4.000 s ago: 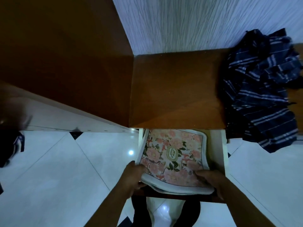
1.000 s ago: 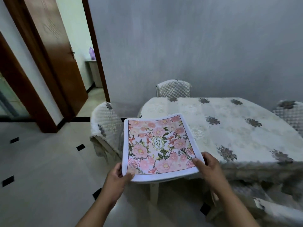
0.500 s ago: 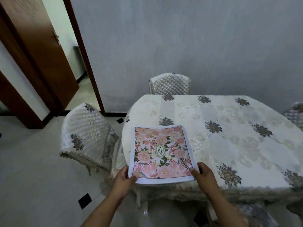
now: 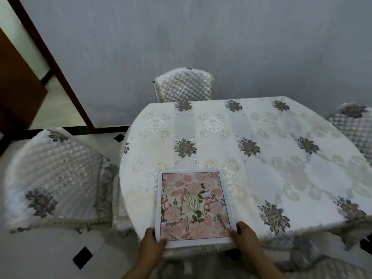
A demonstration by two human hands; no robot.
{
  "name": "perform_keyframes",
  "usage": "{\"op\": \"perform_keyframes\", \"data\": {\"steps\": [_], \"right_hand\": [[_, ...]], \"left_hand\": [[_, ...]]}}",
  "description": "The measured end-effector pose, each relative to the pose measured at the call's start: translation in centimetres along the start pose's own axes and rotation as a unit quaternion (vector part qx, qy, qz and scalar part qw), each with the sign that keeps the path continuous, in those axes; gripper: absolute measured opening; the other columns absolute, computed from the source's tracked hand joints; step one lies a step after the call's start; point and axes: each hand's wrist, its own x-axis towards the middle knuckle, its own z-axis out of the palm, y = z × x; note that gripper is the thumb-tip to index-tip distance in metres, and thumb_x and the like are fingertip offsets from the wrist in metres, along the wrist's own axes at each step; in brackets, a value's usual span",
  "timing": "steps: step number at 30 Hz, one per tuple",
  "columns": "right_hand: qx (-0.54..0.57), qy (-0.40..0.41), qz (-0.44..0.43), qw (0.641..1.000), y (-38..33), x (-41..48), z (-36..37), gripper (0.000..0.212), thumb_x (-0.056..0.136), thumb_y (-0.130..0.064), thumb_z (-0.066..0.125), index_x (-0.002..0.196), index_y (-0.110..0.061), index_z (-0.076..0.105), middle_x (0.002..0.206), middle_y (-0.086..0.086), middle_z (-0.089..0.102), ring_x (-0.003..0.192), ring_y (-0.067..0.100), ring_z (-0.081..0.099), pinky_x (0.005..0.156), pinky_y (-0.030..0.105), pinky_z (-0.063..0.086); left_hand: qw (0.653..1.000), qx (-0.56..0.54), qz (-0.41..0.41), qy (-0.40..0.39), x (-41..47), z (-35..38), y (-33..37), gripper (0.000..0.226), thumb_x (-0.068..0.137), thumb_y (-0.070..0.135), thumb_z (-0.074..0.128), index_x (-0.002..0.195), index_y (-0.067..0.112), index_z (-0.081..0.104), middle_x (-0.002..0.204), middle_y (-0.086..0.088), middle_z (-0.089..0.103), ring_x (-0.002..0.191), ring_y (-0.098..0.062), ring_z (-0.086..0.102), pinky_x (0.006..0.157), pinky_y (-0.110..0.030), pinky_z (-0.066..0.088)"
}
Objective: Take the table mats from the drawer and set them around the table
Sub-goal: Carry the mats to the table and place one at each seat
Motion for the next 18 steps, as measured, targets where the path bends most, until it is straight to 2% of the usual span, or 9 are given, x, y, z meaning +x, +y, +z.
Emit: {"op": "perform_keyframes", "data": {"steps": [4, 8, 12, 15, 18], "right_hand": [[-0.004, 0.028, -0.023, 0.999, 0.4, 1.9, -1.3, 0.024, 0.089, -0.032, 0.064, 0.101, -0.015, 0.053, 0.09, 0.004, 0.062, 0.078, 0.019, 0.058, 0.065, 0.029, 0.04], [-0.036, -0.024, -0.072, 0.996, 0.5, 3.6, -2.1, 0.018, 0.09, -0.03, 0.062, 0.085, -0.014, 0.056, 0.077, 0.001, 0.06, 0.074, 0.019, 0.058, 0.069, 0.034, 0.047], [-0.013, -0.014, -0.108, 0.994, 1.0, 4.3, -2.1, 0.02, 0.089, -0.025, 0.062, 0.078, -0.012, 0.052, 0.072, 0.004, 0.056, 0.068, 0.02, 0.054, 0.061, 0.034, 0.042], [0.016, -0.028, -0.131, 0.991, 1.1, 4.6, -2.3, 0.021, 0.091, -0.022, 0.059, 0.076, -0.013, 0.048, 0.068, 0.001, 0.054, 0.062, 0.015, 0.052, 0.053, 0.028, 0.036], [0.033, -0.039, -0.148, 0.988, 1.2, 4.5, -3.2, 0.02, 0.093, -0.02, 0.059, 0.078, -0.011, 0.051, 0.066, -0.002, 0.054, 0.061, 0.01, 0.051, 0.053, 0.025, 0.037]], "left_hand": [[0.995, 0.027, 0.033, 0.091, 0.2, 0.2, 1.5, 0.026, 0.079, 0.021, 0.074, 0.091, 0.01, 0.053, 0.081, -0.005, 0.058, 0.072, -0.021, 0.055, 0.052, -0.026, 0.036], [0.986, 0.055, 0.044, 0.149, -0.5, 1.0, 2.4, 0.008, 0.086, 0.013, 0.065, 0.083, 0.011, 0.058, 0.071, -0.004, 0.057, 0.064, -0.02, 0.054, 0.051, -0.028, 0.035], [0.972, 0.11, 0.041, 0.203, -2.0, 2.5, 2.8, 0.01, 0.085, 0.011, 0.063, 0.077, 0.012, 0.058, 0.066, -0.008, 0.057, 0.065, -0.029, 0.055, 0.055, -0.032, 0.035], [0.969, 0.086, -0.005, 0.231, -3.0, 3.0, 3.8, 0.016, 0.087, 0.01, 0.062, 0.074, 0.013, 0.054, 0.067, -0.007, 0.056, 0.07, -0.032, 0.059, 0.058, -0.031, 0.033], [0.97, 0.049, -0.028, 0.235, -4.0, 3.1, 4.8, 0.011, 0.087, 0.011, 0.064, 0.078, 0.011, 0.058, 0.076, -0.012, 0.063, 0.079, -0.033, 0.063, 0.063, -0.029, 0.036]]}}
